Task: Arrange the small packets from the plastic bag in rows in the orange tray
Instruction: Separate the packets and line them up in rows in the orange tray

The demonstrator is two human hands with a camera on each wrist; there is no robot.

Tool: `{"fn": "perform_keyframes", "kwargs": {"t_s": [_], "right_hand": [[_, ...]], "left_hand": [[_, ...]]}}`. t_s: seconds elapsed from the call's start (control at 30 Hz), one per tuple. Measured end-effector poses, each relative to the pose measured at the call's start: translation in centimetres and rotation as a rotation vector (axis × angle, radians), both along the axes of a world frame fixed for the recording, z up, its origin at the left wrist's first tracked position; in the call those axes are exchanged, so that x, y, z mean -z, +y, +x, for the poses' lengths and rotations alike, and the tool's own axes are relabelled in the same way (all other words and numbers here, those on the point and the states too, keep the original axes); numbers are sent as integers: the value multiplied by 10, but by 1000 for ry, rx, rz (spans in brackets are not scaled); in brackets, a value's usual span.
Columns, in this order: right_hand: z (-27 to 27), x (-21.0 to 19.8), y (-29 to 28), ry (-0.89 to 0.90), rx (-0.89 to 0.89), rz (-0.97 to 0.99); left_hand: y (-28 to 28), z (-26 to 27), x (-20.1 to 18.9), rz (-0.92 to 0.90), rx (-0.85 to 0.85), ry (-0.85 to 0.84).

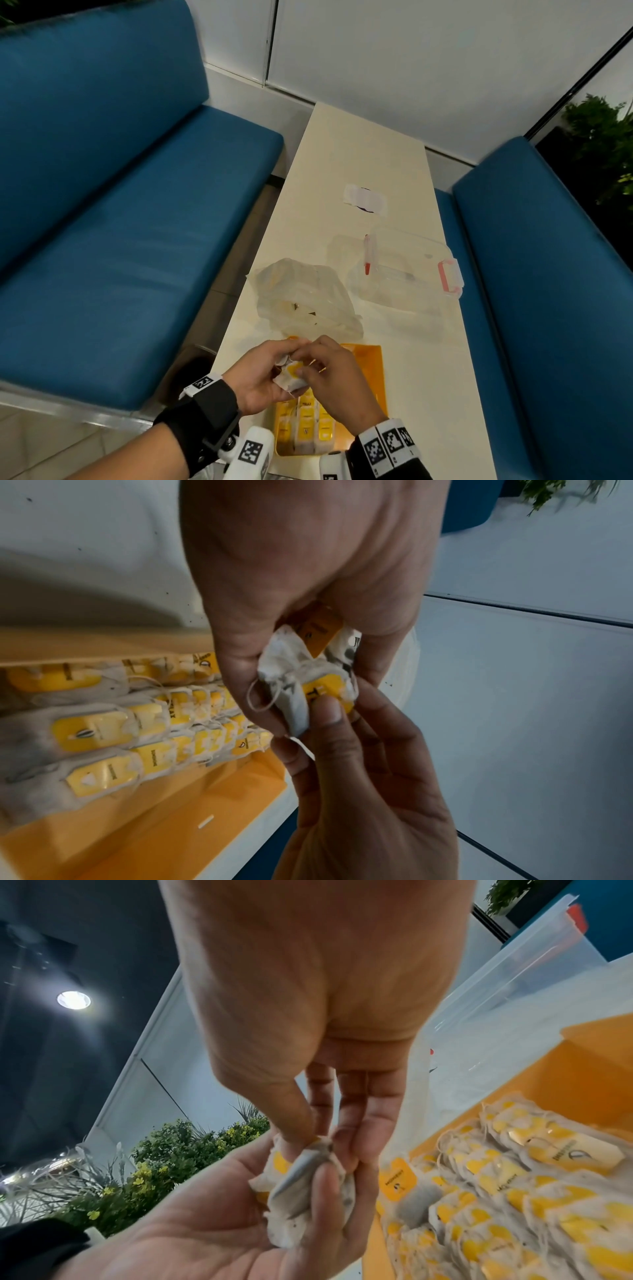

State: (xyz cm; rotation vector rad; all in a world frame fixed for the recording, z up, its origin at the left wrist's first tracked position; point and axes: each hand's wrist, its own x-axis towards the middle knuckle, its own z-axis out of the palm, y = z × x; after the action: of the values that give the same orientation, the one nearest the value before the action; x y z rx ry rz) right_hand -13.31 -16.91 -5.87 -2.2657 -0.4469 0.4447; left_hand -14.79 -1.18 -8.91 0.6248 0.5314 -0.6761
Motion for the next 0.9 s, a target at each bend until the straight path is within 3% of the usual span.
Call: {"fn": "perform_keyframes", "kwargs": {"t_s": [0.27, 0.6, 0.9], "right_hand": [[-4, -1, -14, -26, 85, 61], [6, -5, -36, 189, 283, 248], [17, -9, -66, 220, 365, 200]], "left_hand": [[12, -1, 16, 134, 8, 36], [18, 2, 26, 201, 0, 26], [27, 0, 28, 273, -20, 32]]}}
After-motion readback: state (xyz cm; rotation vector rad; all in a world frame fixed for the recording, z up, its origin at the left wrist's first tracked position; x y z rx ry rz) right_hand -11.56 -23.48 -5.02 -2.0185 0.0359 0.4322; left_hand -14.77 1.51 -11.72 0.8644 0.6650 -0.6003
